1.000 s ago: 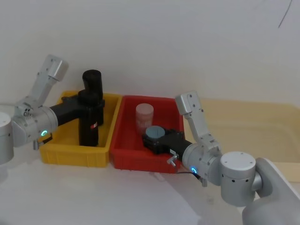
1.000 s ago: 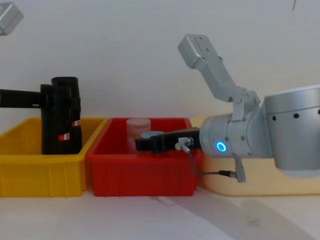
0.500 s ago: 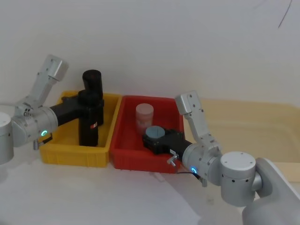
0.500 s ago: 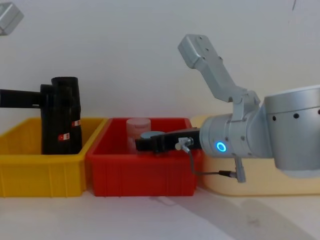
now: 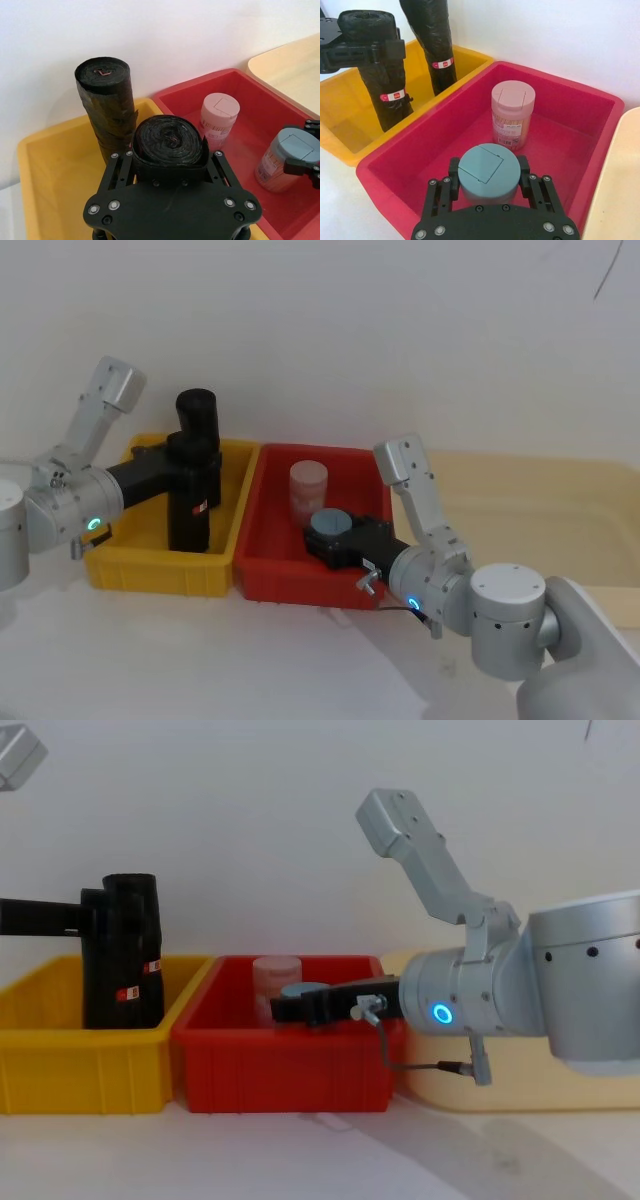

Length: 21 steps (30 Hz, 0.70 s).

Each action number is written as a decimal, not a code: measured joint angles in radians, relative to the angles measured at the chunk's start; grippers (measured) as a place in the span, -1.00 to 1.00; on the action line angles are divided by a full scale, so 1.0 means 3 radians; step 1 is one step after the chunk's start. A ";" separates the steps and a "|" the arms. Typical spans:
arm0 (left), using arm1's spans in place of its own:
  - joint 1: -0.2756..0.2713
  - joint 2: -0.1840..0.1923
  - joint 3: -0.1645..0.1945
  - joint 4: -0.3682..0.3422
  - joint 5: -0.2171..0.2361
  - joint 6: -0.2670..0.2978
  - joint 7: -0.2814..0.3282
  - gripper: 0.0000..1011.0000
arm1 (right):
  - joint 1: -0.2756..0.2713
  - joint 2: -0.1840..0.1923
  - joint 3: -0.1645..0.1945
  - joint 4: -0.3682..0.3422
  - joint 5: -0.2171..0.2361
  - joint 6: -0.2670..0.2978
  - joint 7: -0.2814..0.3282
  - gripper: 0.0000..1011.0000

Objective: Pick up the garbage bag with the one hand and transfer it to the other hand.

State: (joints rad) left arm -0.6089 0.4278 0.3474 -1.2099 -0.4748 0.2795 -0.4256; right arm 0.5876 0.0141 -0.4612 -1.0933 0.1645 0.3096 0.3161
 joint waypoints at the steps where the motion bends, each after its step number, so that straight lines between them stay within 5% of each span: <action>1: 0.0000 0.0001 0.0000 -0.0001 0.0000 0.0000 0.0000 0.00 | 0.0000 0.0000 0.0000 0.0000 0.0000 0.0000 0.0000 0.31; 11: 0.0005 0.0030 0.0024 -0.0095 0.0064 -0.0007 0.0031 0.00 | 0.0000 0.0024 0.0020 -0.0060 0.0058 0.0043 0.0074 0.31; 21: -0.0054 0.0019 0.0018 -0.0335 0.0121 -0.0045 0.0073 0.00 | -0.0035 0.0052 0.0168 -0.0310 0.0279 0.0114 0.0193 0.31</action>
State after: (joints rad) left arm -0.6250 0.4334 0.3527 -1.3104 -0.4384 0.2661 -0.4038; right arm 0.5773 0.0295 -0.4109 -1.1863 0.2483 0.3438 0.3738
